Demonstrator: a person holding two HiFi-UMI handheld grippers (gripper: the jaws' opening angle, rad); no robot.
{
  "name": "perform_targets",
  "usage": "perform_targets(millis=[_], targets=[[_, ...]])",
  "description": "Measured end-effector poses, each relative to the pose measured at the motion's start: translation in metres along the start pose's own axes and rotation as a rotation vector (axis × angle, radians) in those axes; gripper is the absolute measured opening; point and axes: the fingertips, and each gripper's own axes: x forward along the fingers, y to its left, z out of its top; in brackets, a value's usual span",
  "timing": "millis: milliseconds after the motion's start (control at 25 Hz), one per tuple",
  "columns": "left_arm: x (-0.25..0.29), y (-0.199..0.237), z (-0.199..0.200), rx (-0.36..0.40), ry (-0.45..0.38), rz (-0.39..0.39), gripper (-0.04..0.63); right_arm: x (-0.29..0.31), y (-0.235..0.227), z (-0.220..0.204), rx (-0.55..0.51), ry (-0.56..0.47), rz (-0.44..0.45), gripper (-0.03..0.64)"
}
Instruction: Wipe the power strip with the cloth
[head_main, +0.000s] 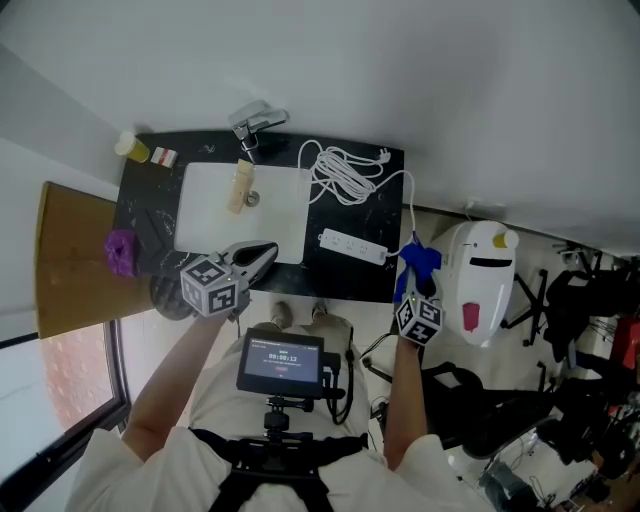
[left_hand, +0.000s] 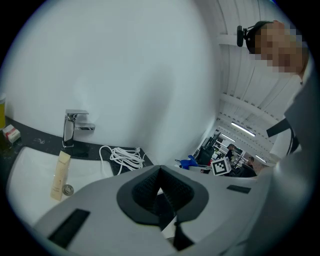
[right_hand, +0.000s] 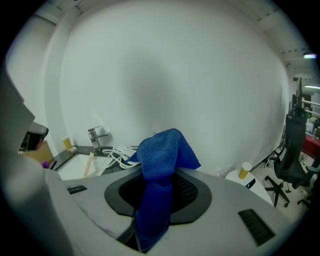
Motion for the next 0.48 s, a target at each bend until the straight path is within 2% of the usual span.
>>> perform_targets(millis=[480], targets=[[-0.065, -0.003, -0.02, 0.01, -0.021, -0.044, 0.006, -0.077, 0.064, 0.038, 0.022, -0.154, -0.011, 0.098]])
